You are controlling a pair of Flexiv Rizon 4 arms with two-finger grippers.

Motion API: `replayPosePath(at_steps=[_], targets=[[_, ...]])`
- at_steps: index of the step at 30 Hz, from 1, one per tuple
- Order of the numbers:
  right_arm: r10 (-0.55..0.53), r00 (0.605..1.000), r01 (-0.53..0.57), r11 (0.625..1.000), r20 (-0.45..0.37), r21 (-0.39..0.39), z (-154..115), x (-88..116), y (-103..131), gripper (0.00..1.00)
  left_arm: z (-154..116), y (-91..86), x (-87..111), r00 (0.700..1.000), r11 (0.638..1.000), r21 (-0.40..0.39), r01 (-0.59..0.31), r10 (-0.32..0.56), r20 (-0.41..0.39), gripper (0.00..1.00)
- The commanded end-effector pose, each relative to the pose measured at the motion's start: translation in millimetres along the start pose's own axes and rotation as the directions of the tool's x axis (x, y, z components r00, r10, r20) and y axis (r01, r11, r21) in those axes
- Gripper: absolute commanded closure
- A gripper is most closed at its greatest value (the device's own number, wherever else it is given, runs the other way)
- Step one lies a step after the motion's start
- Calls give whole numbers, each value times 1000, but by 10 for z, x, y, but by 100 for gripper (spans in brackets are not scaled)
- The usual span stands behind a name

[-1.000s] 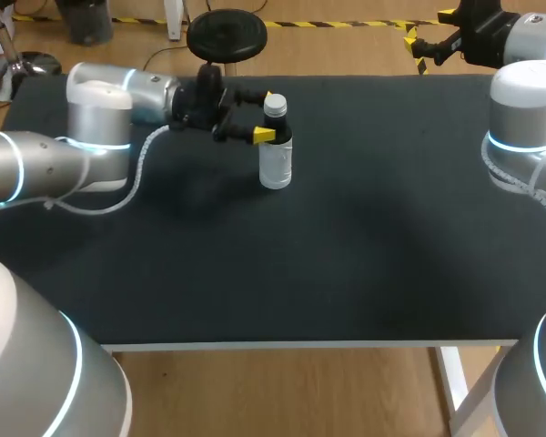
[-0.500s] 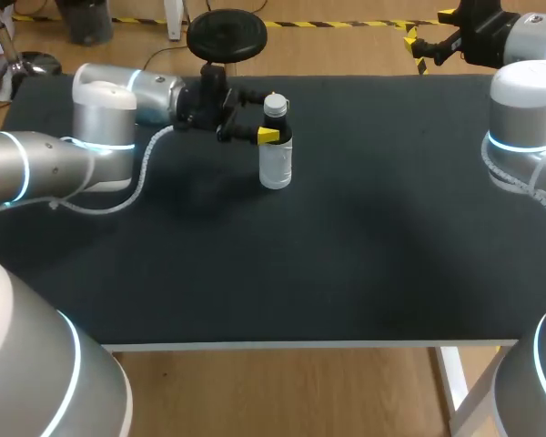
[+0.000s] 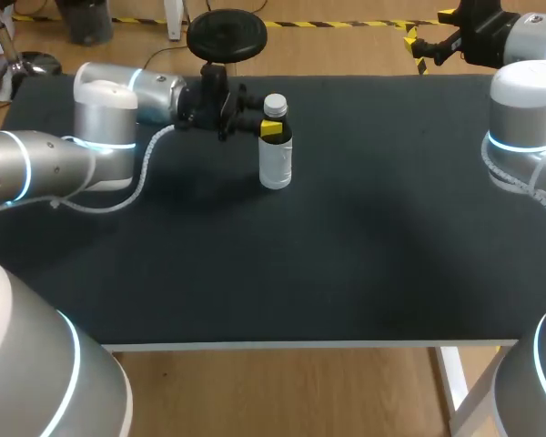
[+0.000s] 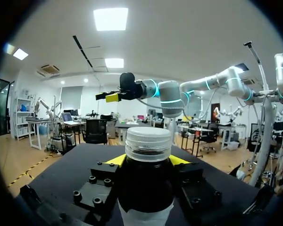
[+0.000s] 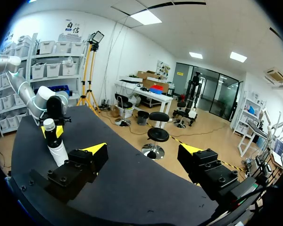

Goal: Unscrew the bottle cap

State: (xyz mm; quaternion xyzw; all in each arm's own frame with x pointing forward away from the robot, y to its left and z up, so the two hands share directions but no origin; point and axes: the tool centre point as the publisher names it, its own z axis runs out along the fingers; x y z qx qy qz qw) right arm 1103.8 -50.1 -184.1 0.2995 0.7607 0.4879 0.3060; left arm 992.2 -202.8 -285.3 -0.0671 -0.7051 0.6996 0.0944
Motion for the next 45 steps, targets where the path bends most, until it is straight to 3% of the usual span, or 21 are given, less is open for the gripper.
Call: replayPosePath(at_steps=[1, 10, 45], targets=[[0, 1000, 0, 1000, -1, 2, 0, -4, 0, 0, -3, 5, -40, 1000, 1000, 2, -4, 4, -9, 100], [0, 1000, 0, 1000, -1, 2, 0, -4, 0, 0, -38, -59, -41, 1000, 1000, 2, -26, 26, -6, 100], [0, 1000, 0, 1000, -1, 2, 0, -4, 0, 0, -83, -39, -32, 1000, 1000, -4, -31, 31, 7, 100]])
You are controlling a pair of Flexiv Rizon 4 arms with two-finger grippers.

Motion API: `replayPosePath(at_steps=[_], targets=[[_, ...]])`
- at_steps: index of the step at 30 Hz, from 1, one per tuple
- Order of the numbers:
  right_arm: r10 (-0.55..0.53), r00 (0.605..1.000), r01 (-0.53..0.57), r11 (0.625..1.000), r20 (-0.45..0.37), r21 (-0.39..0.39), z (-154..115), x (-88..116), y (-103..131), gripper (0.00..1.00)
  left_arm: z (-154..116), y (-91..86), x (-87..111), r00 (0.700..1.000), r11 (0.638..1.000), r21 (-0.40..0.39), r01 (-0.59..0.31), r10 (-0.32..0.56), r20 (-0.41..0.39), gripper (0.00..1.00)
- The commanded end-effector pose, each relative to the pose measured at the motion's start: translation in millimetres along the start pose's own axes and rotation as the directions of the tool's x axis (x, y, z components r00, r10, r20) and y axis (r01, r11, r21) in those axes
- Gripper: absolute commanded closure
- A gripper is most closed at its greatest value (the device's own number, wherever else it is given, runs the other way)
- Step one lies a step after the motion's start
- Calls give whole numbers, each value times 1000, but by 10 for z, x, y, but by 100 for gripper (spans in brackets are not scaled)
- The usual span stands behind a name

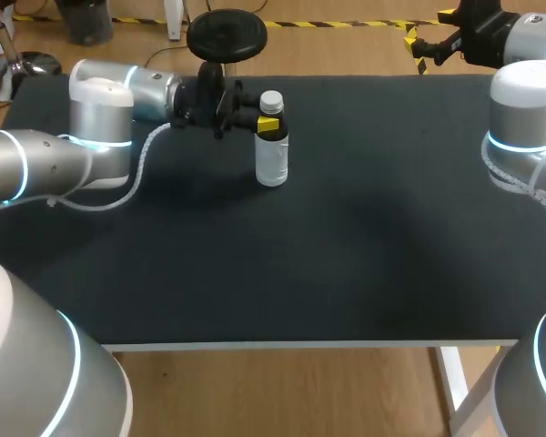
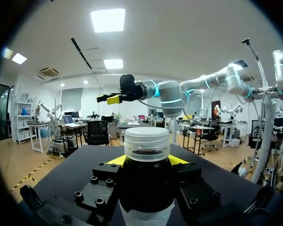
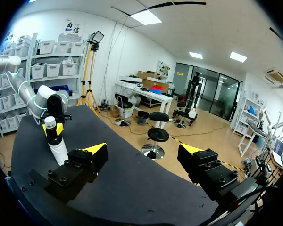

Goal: Unscrew the bottle cap

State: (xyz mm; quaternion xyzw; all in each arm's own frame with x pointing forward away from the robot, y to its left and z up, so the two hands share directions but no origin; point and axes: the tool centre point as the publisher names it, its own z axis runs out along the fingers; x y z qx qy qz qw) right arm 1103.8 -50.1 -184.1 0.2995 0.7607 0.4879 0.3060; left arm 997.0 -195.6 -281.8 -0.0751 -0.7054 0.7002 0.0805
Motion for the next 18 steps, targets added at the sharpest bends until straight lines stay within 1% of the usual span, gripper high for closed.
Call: replayPosePath(at_steps=[1, 12, 14, 15, 18], targets=[[0, 1000, 0, 1000, -1, 2, 0, -4, 0, 0, -1, -3, -4, 1000, 1000, -1, 0, 0, -2, 100], [0, 1000, 0, 1000, -1, 2, 0, -4, 0, 0, -1, -3, -4, 1000, 1000, -1, 0, 0, -2, 100], [-5, 999, 5, 1000, -50, -10, 29, 36, 21, 0, -1, -3, -4, 1000, 1000, -1, 0, 0, -2, 100], [-6, 996, 4, 1000, -92, -27, 44, 61, 41, 0, -1, -3, -4, 1000, 1000, -1, 0, 0, -2, 100], [0, 988, -8, 999, -156, -52, 81, 140, 61, 0, -1, -3, -4, 1000, 1000, -1, 0, 0, -2, 100]])
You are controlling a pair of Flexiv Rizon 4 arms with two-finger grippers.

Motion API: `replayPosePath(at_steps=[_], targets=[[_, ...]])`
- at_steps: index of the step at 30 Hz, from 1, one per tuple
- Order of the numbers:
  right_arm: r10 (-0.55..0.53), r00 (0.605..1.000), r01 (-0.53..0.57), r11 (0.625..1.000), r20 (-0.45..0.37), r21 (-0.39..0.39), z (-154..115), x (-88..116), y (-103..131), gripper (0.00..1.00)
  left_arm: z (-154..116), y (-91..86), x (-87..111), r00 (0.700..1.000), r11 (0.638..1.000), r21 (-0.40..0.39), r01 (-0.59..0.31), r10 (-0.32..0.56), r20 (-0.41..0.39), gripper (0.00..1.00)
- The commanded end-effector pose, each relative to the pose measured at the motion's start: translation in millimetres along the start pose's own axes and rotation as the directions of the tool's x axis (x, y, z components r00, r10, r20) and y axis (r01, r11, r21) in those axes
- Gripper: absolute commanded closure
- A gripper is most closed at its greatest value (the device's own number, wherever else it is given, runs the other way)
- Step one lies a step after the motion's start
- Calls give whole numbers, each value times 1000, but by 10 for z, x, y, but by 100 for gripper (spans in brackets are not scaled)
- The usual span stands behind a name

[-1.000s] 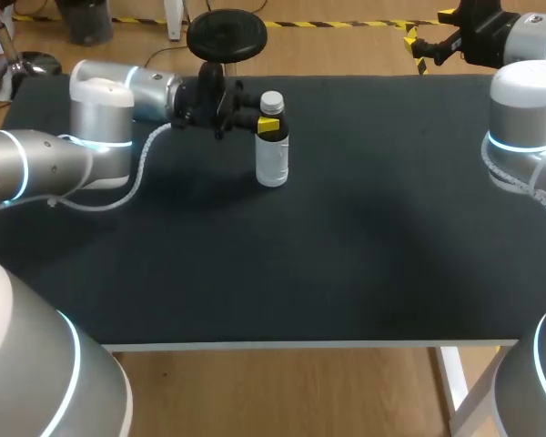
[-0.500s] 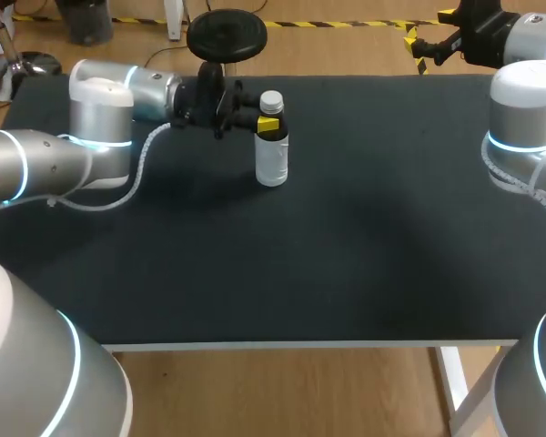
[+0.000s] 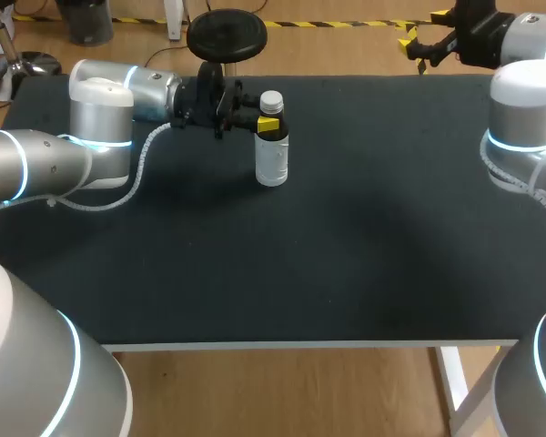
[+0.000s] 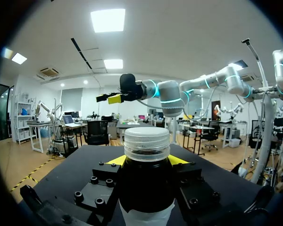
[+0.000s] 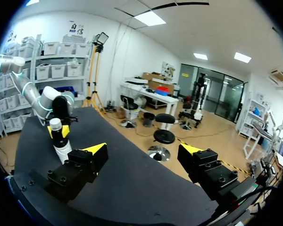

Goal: Unscrew the bottle cap

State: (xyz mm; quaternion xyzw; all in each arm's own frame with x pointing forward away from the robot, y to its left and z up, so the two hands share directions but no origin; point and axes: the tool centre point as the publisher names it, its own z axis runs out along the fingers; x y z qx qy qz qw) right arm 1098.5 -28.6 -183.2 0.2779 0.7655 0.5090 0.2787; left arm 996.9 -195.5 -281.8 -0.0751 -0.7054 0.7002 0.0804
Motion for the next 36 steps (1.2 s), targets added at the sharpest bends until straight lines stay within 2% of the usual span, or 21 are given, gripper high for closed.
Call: replayPosePath(at_steps=[1, 11, 22, 25, 36], targets=[[1, 994, -4, 999, -106, -31, 21, -16, -12, 0, 0, -3, -4, 1000, 1000, -1, 0, 0, -2, 100], [51, 957, -101, 981, -286, -163, 180, 366, -7, 0, 0, -3, -4, 1000, 1000, -1, 0, 0, -2, 100], [1, 902, -93, 977, -432, -193, 371, 871, 28, 0, 0, -3, -4, 1000, 1000, -1, 0, 0, -2, 100], [-5, 905, -76, 982, -425, -175, 399, 949, 29, 0, 0, -3, -4, 1000, 1000, -1, 0, 0, -2, 100], [-5, 905, -76, 982, -425, -175, 399, 949, 29, 0, 0, -3, -4, 1000, 1000, -1, 0, 0, -2, 100]])
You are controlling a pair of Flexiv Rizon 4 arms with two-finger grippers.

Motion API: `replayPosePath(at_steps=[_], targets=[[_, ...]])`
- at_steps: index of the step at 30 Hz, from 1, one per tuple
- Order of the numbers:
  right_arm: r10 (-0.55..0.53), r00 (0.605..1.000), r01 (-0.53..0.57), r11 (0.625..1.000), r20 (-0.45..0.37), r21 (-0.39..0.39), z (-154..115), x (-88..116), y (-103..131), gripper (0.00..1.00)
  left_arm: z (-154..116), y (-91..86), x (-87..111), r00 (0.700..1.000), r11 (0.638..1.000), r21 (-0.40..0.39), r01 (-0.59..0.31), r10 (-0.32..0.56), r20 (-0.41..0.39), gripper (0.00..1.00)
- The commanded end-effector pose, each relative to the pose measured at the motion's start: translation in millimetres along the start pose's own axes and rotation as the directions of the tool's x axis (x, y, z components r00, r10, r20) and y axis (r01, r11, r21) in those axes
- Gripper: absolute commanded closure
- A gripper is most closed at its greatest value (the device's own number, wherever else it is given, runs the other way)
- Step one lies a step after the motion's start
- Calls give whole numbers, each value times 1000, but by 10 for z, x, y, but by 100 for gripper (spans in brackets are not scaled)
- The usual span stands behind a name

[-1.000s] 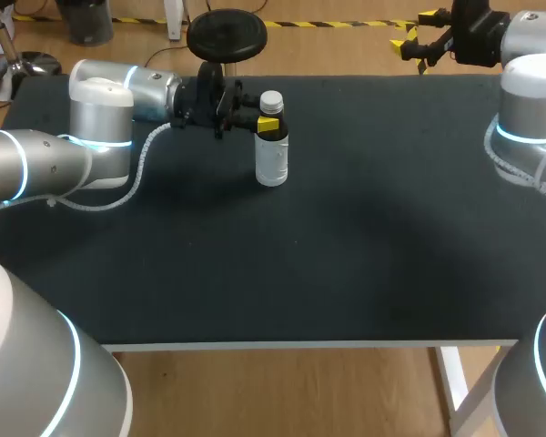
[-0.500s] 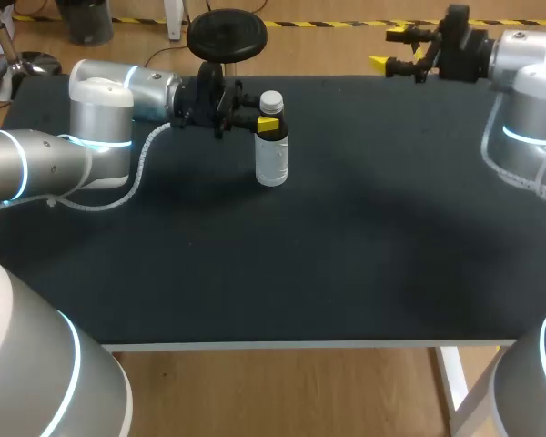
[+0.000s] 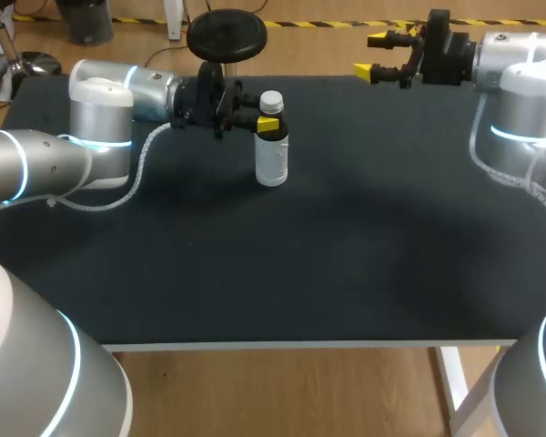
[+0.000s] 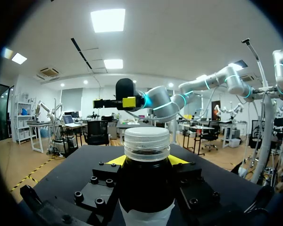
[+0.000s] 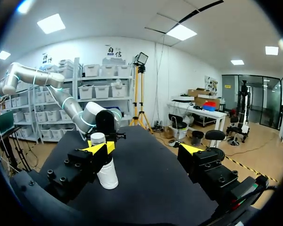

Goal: Unscrew the bottle cap

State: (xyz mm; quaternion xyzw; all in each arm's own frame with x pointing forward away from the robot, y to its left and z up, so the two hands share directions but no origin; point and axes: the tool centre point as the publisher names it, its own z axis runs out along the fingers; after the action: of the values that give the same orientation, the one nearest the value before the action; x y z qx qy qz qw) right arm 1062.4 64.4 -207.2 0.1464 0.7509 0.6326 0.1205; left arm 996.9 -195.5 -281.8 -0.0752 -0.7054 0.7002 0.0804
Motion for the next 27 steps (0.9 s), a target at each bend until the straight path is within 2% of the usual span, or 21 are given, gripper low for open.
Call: replayPosePath(at_steps=[1, 8, 16, 20, 27], targets=[[0, 1000, 0, 1000, 3, 1, -1, 7, 0, 0, 0, -3, -5, 1000, 1000, -1, 0, 0, -2, 100], [0, 1000, 0, 1000, 3, 1, -1, 7, 0, 0, 0, -3, -5, 1000, 1000, -1, 0, 0, -2, 100], [-9, 999, 8, 1000, -54, -19, 259, 180, -10, 0, 0, -3, -5, 1000, 1000, -1, 0, 0, -2, 100], [-17, 999, 17, 1000, -48, -9, 347, 270, -23, 0, 0, -3, -5, 1000, 1000, -1, 0, 0, -2, 100], [-16, 1000, 15, 999, -20, -43, 533, 424, -43, 0, 0, -3, -5, 1000, 1000, -1, 0, 0, -2, 100]])
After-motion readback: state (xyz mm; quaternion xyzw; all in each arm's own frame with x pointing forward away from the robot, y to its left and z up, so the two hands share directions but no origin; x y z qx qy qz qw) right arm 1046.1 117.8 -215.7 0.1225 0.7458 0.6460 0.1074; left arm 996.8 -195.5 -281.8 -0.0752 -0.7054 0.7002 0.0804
